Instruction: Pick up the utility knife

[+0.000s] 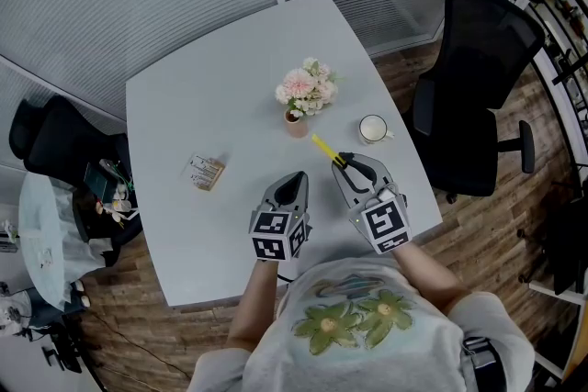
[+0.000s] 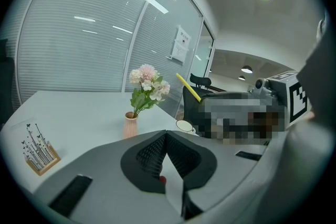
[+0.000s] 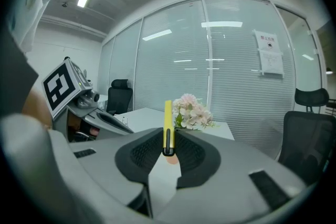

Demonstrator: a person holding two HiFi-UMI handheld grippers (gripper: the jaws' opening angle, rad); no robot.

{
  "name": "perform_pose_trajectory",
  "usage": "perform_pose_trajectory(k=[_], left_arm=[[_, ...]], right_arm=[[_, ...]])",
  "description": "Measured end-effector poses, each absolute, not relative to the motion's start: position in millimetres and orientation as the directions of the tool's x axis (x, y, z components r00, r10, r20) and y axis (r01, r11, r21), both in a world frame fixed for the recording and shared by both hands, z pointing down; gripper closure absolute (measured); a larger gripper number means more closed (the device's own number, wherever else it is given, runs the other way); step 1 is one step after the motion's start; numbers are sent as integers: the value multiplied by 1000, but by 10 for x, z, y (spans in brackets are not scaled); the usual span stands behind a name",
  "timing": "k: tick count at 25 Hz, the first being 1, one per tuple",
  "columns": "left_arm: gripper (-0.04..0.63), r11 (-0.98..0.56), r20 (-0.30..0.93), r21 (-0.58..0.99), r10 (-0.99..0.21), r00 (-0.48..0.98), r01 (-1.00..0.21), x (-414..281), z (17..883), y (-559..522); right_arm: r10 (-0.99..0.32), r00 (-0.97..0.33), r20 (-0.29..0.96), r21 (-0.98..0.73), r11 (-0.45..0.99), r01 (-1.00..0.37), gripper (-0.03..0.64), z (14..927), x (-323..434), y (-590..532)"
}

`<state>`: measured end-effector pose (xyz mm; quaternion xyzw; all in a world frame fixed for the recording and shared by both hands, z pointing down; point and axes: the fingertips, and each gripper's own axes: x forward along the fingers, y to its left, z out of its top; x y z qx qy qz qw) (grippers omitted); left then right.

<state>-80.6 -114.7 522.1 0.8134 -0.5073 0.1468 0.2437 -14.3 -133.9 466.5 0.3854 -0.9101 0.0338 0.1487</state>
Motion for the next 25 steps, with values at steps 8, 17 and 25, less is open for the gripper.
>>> perform_pose_trajectory(k=[8,17,25], left_arm=[[594,-365,490,246,-752,440,-898,-810,5238,-1145],[594,-367,494,243,-750,440,-898,-815,5240,-1136],[594,-366,497,243,-748,439,-898,-815,5249,-1136]], right_arm=[[-684,-668,294,52,709,-704,546,4659,-162,-1324],[-680,-670,297,49,712,-701,547,4663,-161,-1312],[-680,-670,298,47,711,-702,548,4662,-152,-1323]])
